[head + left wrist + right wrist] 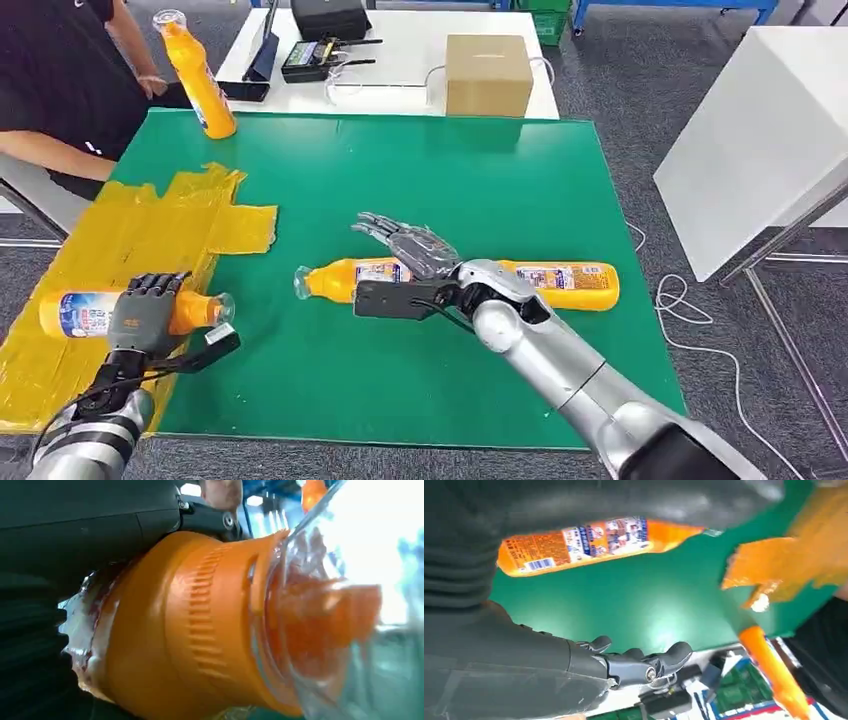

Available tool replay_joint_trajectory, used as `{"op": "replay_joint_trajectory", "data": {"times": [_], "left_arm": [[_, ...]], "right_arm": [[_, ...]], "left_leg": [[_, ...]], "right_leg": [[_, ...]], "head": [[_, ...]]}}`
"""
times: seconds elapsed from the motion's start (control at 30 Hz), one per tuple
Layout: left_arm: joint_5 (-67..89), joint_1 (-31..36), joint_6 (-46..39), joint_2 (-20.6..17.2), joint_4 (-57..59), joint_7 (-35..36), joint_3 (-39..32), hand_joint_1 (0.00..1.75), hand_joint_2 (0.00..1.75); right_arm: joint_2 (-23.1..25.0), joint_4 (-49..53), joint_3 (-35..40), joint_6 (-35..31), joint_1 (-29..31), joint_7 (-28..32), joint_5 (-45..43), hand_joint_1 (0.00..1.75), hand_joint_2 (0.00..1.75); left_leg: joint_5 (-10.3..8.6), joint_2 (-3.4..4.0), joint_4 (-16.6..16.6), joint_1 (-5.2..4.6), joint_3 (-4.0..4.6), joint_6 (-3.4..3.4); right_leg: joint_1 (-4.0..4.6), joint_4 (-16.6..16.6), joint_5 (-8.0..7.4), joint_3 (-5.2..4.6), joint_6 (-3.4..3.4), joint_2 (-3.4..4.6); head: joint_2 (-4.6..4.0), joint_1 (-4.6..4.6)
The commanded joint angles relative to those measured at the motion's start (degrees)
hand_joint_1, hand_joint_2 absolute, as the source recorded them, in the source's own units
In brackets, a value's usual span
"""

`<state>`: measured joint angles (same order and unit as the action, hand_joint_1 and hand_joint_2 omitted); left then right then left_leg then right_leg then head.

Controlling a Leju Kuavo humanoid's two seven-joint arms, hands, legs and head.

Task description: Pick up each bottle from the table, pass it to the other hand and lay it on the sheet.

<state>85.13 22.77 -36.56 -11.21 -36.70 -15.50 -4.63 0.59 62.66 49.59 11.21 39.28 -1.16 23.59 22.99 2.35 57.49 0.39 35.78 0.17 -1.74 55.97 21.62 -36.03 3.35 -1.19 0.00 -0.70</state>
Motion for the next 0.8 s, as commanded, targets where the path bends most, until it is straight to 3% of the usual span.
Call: {"op": "replay_joint_trajectory", "data": {"times": [0.03,0.07,0.1,0.3,0.5,0.57,0.8], "left_arm": [[-6.26,1.33,4.95,-0.11,6.69,-8.32,3.69,0.0,1.75],[-7.99,1.01,5.09,0.31,5.47,-10.09,3.69,0.0,1.75],[-9.62,0.8,5.33,0.75,4.47,-10.66,3.58,0.0,0.0],[-13.12,0.38,6.79,1.61,1.81,-11.75,3.86,0.0,0.0],[-30.71,-2.84,10.25,5.74,-12.67,-18.61,1.43,0.0,0.0],[-40.46,-4.1,14.08,8.1,-19.57,-21.44,-0.84,0.0,0.0],[-58.92,-5.15,25.66,13.53,-35.48,-21.57,-4.26,0.0,0.0]], "right_arm": [[3.34,-19.08,3.73,1.03,7.34,-0.11,2.6,0.0,1.75],[3.76,-21.09,3.59,1.11,7.64,-0.17,3.0,0.0,1.75],[4.3,-22.96,3.4,1.15,7.95,0.21,3.47,0.0,1.75],[5.12,-25.23,2.91,0.99,8.11,0.65,4.45,0.0,1.75],[5.9,-29.26,1.9,0.97,6.86,0.22,7.35,0.0,1.75],[6.2,-30.98,1.61,0.13,6.36,-0.27,8.29,0.0,1.75],[6.93,-39.67,-0.91,-3.41,5.11,-2.12,11.98,0.0,1.75]], "left_leg": [[-0.01,-0.07,-0.02,0.03,-0.22,-0.03],[-0.05,-0.08,-0.05,0.0,-0.22,-0.03],[-0.1,-0.09,-0.06,-0.02,-0.19,-0.05],[-0.1,-0.21,0.03,0.07,-0.22,-0.03],[-0.12,-0.28,0.05,0.03,-0.12,-0.03],[-0.09,-0.34,0.11,0.09,-0.05,-0.03],[-0.12,-0.37,0.11,0.08,0.17,-0.03]], "right_leg": [[0.01,0.0,-0.04,0.17,-0.18,0.12],[-0.01,-0.01,-0.05,0.16,-0.14,0.07],[-0.03,-0.01,-0.09,0.13,-0.19,0.05],[0.03,0.0,-0.11,0.19,-0.34,0.05],[0.04,0.01,-0.1,0.09,-0.27,-0.09],[0.1,0.02,-0.07,0.05,-0.3,-0.15],[0.1,-0.01,-0.08,-0.11,-0.25,-0.23]], "head": [[0.0,0.02],[0.0,-0.02],[0.0,0.02],[0.0,0.02],[0.0,0.0],[0.0,0.04],[0.0,0.04]]}}
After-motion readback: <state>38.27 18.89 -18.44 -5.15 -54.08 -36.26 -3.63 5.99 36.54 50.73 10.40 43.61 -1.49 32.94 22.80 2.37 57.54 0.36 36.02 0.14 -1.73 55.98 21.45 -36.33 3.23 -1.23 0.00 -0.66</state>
